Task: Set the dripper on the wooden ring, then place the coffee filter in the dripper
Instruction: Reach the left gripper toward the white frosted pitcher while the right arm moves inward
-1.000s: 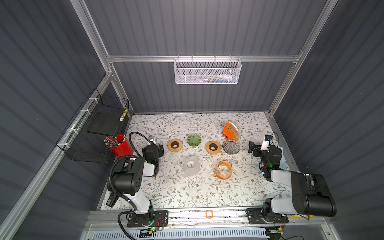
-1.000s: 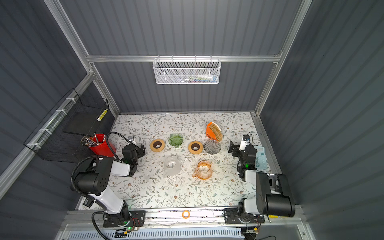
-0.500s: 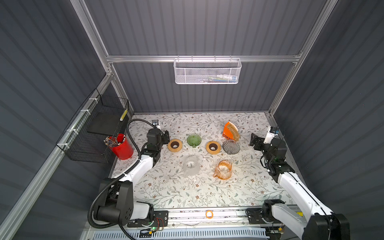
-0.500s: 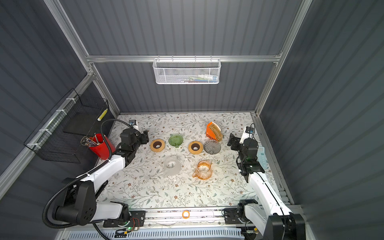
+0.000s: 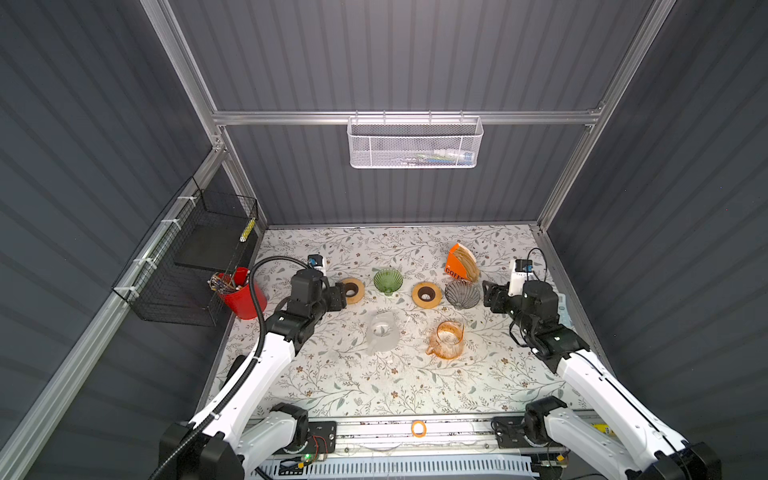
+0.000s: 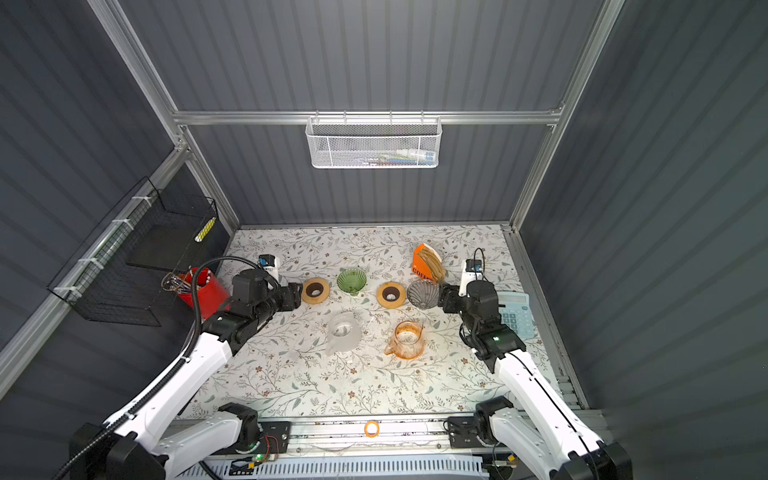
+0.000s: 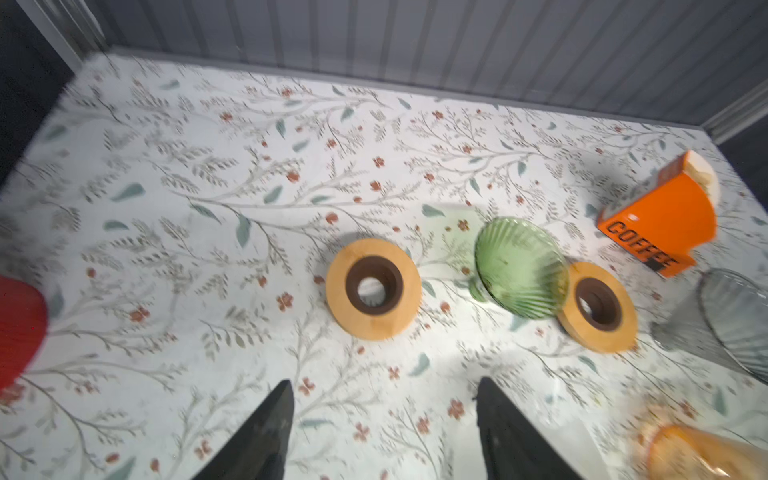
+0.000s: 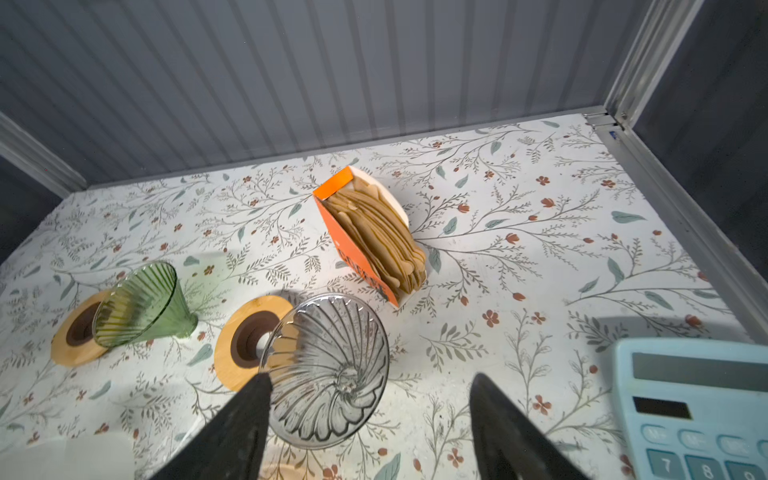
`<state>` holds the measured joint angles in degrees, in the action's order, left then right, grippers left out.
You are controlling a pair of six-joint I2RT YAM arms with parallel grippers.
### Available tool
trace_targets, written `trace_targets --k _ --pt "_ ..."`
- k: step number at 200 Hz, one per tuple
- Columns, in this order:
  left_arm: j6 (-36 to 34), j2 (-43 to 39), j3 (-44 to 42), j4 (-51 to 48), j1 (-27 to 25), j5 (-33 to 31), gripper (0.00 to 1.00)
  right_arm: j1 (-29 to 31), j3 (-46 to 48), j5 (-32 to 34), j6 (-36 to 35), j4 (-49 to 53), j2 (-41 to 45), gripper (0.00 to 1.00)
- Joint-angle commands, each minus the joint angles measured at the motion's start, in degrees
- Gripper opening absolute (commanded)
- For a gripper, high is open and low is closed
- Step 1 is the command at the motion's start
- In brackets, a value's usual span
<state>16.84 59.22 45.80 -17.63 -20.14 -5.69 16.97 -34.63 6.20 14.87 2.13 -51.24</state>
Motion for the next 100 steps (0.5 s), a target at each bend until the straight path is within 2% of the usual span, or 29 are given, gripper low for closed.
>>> trace_targets --k 1,24,51,100 --pt "5.7 -2.8 -0.8 -9.2 -2.0 5.2 0.68 1.9 -1.7 -1.4 1.7 4.1 0.9 0.73" --pt "9.6 -4.3 -2.0 -13.9 -4.7 6.6 0.66 4.7 -1.8 -2.2 2.6 6.6 1.5 0.73" --pt "10.9 -5.0 -3.0 -18.7 -7.3 7.0 0.63 6.7 -1.9 -3.1 3.6 8.9 1.6 0.74" --pt "14.7 -3.7 -5.1 -18.3 -15.1 7.9 0.57 7.7 -2.2 -4.3 4.6 8.8 0.6 0.75"
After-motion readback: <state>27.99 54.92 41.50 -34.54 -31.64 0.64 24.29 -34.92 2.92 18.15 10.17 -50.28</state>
